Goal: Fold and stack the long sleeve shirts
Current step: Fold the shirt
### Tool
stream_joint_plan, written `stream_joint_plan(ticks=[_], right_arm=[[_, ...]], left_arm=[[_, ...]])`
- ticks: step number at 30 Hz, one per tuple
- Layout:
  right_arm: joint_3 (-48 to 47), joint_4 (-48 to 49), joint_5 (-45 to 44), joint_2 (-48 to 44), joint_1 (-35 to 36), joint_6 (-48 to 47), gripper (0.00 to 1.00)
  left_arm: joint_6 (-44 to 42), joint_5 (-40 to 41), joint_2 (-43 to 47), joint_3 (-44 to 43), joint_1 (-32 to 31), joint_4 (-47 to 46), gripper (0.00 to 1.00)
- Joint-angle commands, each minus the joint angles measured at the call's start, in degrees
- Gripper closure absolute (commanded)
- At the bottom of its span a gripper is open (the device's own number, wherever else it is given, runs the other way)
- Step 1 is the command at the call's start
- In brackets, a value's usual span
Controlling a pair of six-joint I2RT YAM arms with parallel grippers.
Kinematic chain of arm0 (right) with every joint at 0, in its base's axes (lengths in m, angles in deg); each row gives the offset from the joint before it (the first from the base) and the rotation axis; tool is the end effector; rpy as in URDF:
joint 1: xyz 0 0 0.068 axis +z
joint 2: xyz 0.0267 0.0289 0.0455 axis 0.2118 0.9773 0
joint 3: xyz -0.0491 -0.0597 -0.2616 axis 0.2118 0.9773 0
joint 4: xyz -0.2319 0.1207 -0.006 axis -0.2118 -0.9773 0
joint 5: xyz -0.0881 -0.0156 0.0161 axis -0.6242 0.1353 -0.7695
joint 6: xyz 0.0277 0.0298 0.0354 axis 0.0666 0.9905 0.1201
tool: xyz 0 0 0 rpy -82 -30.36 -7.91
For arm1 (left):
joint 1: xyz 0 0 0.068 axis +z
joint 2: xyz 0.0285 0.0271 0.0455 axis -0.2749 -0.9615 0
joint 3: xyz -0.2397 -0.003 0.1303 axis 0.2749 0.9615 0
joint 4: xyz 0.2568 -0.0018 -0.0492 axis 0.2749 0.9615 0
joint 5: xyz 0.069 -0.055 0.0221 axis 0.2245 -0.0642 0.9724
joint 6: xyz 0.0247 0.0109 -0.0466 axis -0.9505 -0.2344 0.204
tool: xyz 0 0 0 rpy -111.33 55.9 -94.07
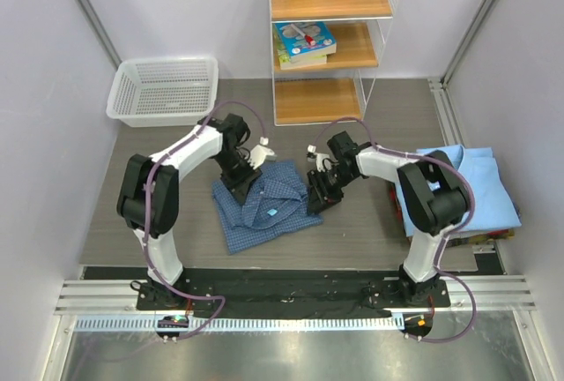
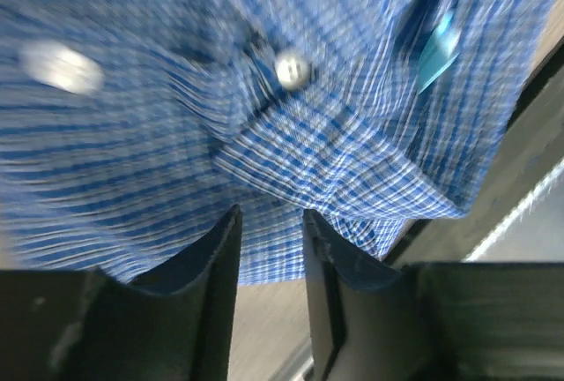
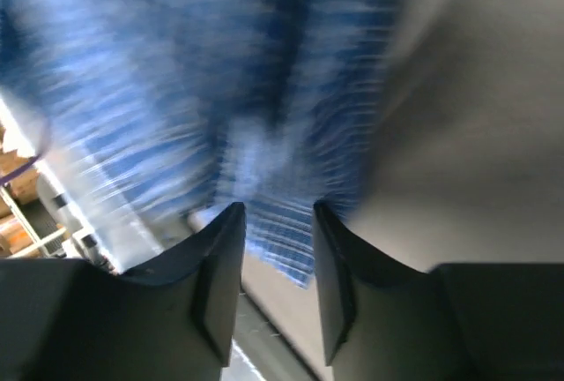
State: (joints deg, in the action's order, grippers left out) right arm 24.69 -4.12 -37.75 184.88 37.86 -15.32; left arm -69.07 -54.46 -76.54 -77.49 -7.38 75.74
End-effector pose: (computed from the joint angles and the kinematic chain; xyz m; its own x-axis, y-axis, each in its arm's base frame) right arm 0.2860 0.1635 0.1554 -0.9030 -0.3624 -0.2309 -0.4196 0.6275 0.6559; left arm 0.3104 -0.1504 0.2160 -0.6077 0.7568 -0.2407 0.7808 0.5141 -0.3550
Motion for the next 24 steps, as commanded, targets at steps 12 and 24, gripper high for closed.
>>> stream_joint_plan(ticks=[12, 24], right_arm=[[-41.49, 0.05, -11.71, 23.98, 3.73, -9.45, 0.52], [-16.59, -4.71, -4.95, -1.42, -1.55, -5.44, 0.39]], left_arm=[[6.51, -9.62, 7.34, 16.68, -22.36, -9.91, 0.75], [-10.94, -5.0, 12.26, 5.77, -1.28, 2.13, 0.61]])
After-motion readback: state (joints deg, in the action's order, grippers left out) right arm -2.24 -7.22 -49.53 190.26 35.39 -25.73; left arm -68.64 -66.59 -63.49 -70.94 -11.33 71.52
